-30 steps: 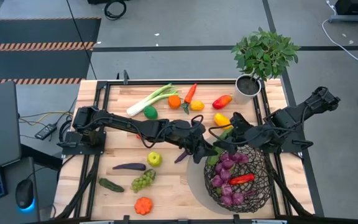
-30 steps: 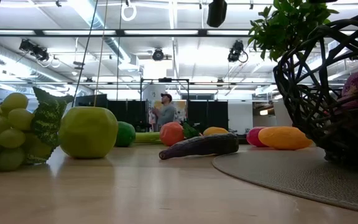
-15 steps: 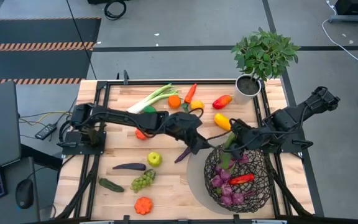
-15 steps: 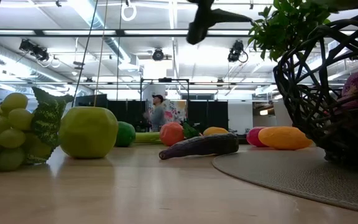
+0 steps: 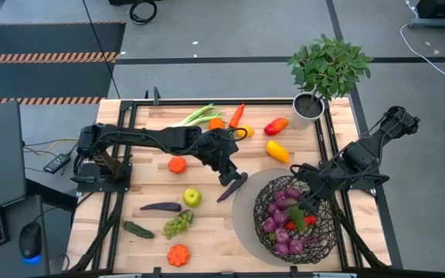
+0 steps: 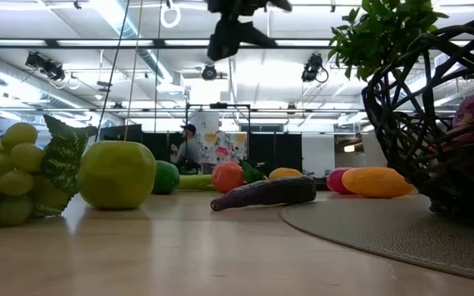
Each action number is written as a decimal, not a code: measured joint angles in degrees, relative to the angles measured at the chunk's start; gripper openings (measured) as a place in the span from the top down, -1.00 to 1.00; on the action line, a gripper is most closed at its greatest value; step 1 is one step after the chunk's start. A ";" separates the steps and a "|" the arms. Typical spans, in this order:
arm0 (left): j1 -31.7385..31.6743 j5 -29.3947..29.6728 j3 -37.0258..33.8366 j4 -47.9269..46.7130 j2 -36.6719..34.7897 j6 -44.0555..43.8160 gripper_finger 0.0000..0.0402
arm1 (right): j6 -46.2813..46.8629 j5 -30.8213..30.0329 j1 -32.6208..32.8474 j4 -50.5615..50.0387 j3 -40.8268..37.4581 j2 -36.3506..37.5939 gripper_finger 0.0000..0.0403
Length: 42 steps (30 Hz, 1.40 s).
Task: Build produce basket
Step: Put the green cucumber into the black basket, then put the green apple into the black basket
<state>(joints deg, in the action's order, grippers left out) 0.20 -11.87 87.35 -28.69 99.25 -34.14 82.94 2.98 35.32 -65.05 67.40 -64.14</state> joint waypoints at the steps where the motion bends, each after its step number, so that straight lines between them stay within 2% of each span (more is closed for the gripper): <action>1: 0.01 0.19 0.01 -1.65 -0.01 0.41 -0.15 | 0.44 -0.55 0.20 -0.02 0.00 0.00 -0.29; 5: 0.92 0.12 0.00 -8.58 0.01 1.27 -0.14 | 1.30 -1.08 0.34 -0.75 0.00 -0.40 -0.49; 11: 4.56 -0.04 0.00 -20.78 -0.37 3.24 -0.14 | 1.11 -6.52 0.34 -0.62 0.00 -0.63 -0.75; 16: 7.85 0.29 0.02 -34.33 -0.75 2.36 -0.14 | 1.01 -13.24 0.04 -0.47 0.00 -0.70 -0.85; 19: 9.73 3.85 0.00 -39.91 -0.78 1.39 -0.14 | 0.65 -17.04 -0.41 -0.17 0.00 -1.26 -0.87; 22: 11.34 9.73 0.00 -41.32 -0.78 0.00 -0.14 | -1.83 -18.08 -1.19 0.40 0.00 -2.30 -0.87; 25: 12.53 12.98 0.01 -41.14 -0.78 -2.82 -0.15 | -4.16 -18.16 -1.78 1.73 0.00 -3.74 -0.87; 31: 13.97 13.58 0.00 -40.96 -0.78 -10.96 -0.25 | -8.45 -18.01 -1.83 5.58 0.00 -6.24 -0.88; 35: 14.59 13.63 0.01 -40.65 -0.78 -11.94 -0.40 | -10.31 -16.84 -1.83 5.72 0.00 -7.10 -0.88; 42: 14.16 15.28 -0.21 -39.06 0.20 -15.08 -0.78 | -11.67 -16.31 -1.68 5.70 0.00 -6.99 -0.88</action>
<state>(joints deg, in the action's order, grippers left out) 14.36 3.41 87.14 -67.75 99.45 -49.22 71.27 -13.33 33.64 -59.35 67.40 -71.13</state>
